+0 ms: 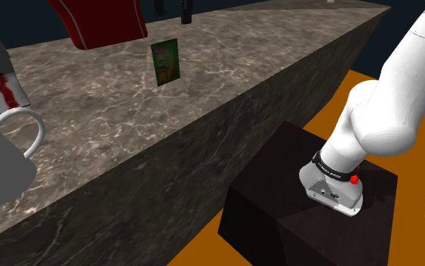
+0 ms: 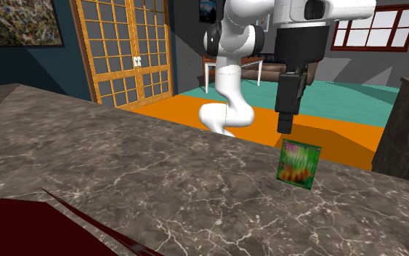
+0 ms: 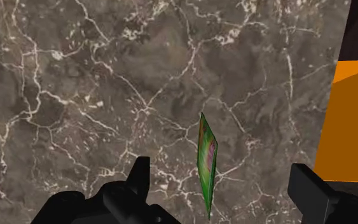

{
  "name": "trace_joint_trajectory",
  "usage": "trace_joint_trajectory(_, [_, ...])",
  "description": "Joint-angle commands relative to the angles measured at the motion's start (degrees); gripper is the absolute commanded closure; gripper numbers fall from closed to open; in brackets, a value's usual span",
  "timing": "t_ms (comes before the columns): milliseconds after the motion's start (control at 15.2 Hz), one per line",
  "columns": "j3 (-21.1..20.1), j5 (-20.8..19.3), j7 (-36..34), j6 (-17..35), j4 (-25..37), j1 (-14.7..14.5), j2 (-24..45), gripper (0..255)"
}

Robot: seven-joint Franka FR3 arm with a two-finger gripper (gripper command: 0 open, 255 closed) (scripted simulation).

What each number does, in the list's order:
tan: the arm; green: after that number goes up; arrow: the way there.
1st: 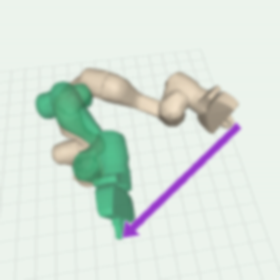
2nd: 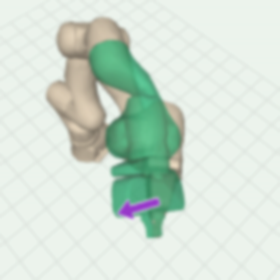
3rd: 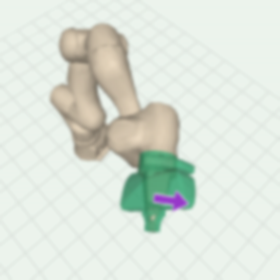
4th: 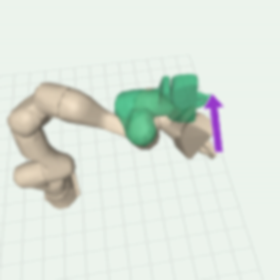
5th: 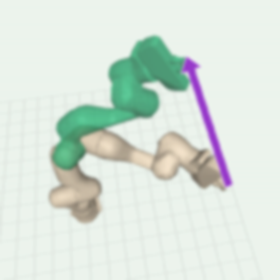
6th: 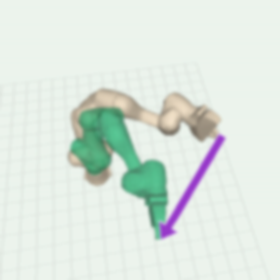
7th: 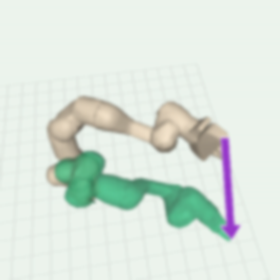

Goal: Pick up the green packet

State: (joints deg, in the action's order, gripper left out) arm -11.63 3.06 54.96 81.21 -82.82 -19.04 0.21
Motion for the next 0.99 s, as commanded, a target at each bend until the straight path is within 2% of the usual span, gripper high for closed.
trace_joint_trajectory(0, [-0.37, 0.19, 0.86, 0.4, -0.5, -0.37, -0.02, 0])
trace_joint_trajectory(396, [-0.24, 0.55, 1.43, 6.03, -8.06, -0.24, -1.97, 0])
trace_joint_trajectory(528, [-0.24, 0.55, 1.43, 6.03, -8.07, -0.24, -1.98, 0])
trace_joint_trajectory(594, [-0.26, 0.54, 1.39, 6.0, -7.97, -0.26, -1.91, 255])
trace_joint_trajectory(924, [-0.27, 0.55, 1.37, 6.05, -8.07, -0.27, -1.95, 255])
